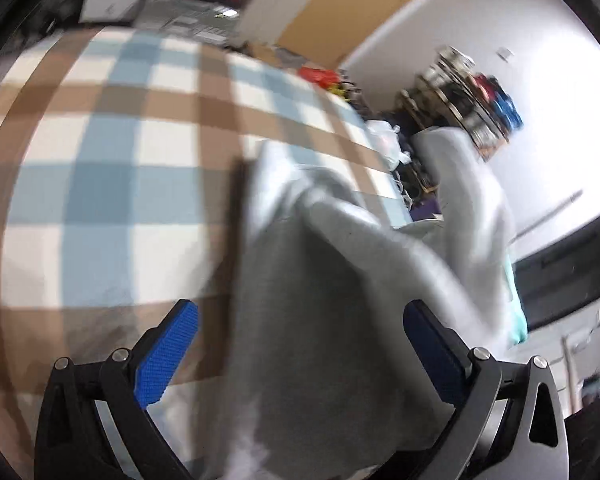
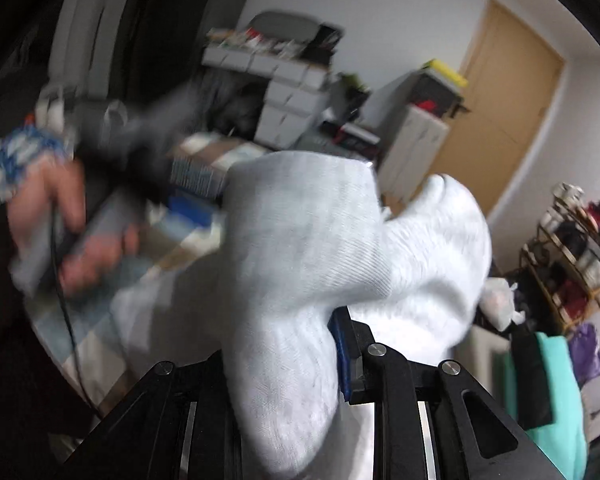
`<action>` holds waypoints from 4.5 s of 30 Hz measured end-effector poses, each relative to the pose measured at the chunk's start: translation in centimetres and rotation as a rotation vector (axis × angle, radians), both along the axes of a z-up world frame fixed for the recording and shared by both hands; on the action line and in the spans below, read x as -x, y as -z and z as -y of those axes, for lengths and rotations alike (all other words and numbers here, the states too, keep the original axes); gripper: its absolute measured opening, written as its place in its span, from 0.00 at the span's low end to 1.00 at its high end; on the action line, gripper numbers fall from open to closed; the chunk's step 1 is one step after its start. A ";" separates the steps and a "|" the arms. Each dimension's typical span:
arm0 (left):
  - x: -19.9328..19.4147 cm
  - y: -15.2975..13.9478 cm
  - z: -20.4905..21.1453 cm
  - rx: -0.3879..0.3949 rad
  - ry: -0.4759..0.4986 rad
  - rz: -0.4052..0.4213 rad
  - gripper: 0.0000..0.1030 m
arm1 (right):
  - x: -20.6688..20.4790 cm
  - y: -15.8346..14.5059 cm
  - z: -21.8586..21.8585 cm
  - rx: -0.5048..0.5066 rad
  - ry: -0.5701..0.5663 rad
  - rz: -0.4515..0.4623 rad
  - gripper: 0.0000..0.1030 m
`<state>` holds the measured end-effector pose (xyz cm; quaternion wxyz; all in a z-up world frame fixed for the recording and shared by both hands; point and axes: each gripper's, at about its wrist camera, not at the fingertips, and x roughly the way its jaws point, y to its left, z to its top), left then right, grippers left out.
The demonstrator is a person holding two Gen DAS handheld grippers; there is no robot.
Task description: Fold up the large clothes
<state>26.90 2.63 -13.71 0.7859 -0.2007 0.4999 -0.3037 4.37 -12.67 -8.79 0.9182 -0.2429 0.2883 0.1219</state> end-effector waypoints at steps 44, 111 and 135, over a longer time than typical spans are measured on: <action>7.8 -4.5 12.3 -0.190 0.388 -0.116 0.09 | -0.7 5.5 16.0 -1.149 0.208 -0.307 0.46; 10.5 2.5 4.4 -0.130 0.114 -0.006 0.36 | -29.5 6.3 3.8 -0.062 0.146 -0.589 0.54; 3.0 1.4 11.6 -0.361 0.174 -0.149 0.99 | -3.6 5.8 14.4 -0.981 0.100 -0.480 0.67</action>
